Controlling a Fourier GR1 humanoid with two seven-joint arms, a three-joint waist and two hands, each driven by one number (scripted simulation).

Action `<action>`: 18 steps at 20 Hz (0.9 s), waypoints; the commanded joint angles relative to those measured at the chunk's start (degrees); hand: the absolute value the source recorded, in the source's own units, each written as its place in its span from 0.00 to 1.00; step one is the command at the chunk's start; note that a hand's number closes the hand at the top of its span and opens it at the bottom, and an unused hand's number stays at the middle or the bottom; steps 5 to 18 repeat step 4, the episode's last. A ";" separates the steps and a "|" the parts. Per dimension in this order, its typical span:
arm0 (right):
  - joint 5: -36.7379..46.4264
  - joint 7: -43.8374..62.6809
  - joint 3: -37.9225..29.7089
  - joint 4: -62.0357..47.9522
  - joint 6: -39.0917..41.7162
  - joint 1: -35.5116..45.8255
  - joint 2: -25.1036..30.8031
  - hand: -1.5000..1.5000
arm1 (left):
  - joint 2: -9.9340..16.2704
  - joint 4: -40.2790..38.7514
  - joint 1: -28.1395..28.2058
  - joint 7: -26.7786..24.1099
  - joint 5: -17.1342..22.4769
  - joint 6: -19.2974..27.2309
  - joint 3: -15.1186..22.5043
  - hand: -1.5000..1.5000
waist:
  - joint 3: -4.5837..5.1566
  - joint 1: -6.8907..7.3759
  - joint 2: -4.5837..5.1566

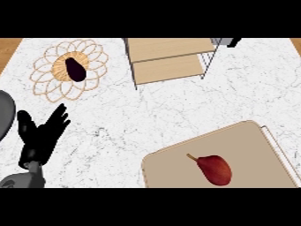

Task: Pick the squash from the tray and place it in the tiered shelf

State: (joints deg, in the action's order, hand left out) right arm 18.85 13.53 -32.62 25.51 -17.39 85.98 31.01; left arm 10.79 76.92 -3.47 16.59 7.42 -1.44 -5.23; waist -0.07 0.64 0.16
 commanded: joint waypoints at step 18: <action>-4.69 -0.86 -2.21 0.35 10.83 -2.79 8.84 0.00 | -0.51 -3.86 -2.01 -0.74 -0.89 0.73 -0.49 0.50 | 0.08 -0.03 0.24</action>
